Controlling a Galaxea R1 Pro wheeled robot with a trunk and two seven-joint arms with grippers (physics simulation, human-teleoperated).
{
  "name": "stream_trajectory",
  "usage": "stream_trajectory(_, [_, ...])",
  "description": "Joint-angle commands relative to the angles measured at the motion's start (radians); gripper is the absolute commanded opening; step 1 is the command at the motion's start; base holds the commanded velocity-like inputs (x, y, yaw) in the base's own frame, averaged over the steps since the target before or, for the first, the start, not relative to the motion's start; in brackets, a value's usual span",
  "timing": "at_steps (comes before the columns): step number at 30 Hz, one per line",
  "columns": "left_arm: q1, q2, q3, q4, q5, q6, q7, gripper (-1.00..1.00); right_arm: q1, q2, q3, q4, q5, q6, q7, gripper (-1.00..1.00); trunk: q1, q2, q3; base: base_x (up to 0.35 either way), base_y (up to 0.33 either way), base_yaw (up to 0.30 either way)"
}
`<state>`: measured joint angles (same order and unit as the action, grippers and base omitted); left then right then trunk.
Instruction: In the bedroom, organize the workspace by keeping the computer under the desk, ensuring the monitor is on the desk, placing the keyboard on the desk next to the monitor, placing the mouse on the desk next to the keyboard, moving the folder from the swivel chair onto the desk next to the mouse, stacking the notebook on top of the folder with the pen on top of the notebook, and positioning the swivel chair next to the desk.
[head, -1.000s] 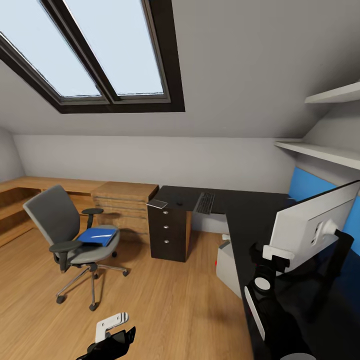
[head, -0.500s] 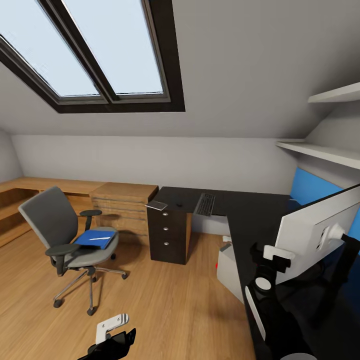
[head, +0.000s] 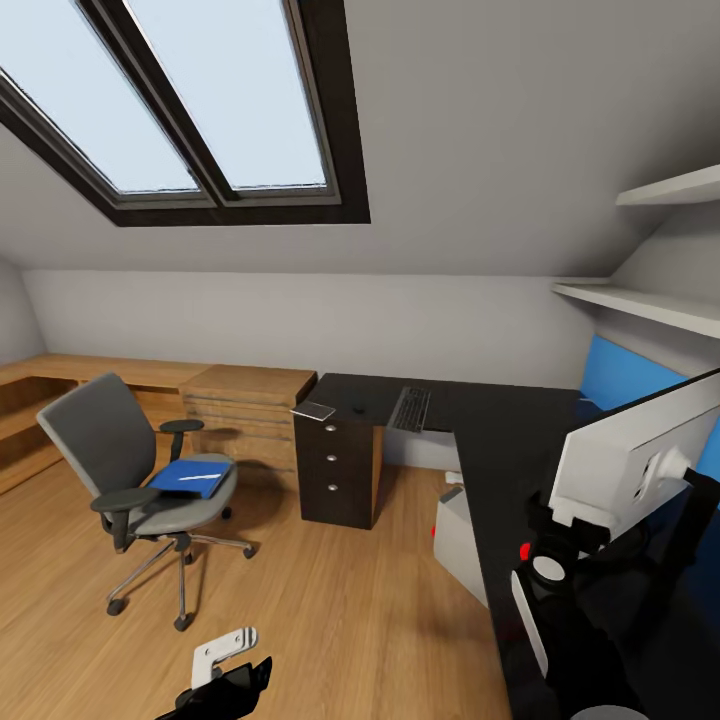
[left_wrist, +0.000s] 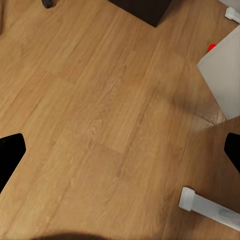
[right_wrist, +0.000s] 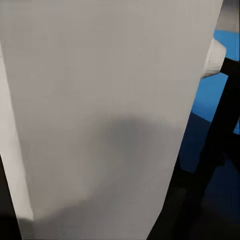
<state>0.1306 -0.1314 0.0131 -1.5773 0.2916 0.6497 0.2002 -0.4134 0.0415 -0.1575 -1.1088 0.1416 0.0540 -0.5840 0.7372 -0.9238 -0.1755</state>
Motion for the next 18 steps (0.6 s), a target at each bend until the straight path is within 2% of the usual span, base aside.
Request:
stream_trajectory(1, [0.000,-0.001,0.001,-0.001,0.011,0.004,0.007,1.00,-0.001,-0.001,-0.003,0.000,0.009,0.006,-0.002,1.00,0.000,-0.001,-0.001,0.000,0.000,0.000])
stream_trajectory(5, [0.000,-0.001,0.000,0.000,0.011,0.004,0.007,1.00,-0.001,-0.008,-0.005,0.001,0.008,0.006,-0.002,1.00,0.000,-0.001,-0.001,0.000,-0.060,0.000])
stream_trajectory(18, [0.000,-0.002,-0.001,0.009,0.011,0.005,0.007,1.00,-0.001,-0.009,-0.005,0.003,0.003,0.006,0.000,1.00,0.000,-0.001,-0.001,0.000,-0.240,0.000])
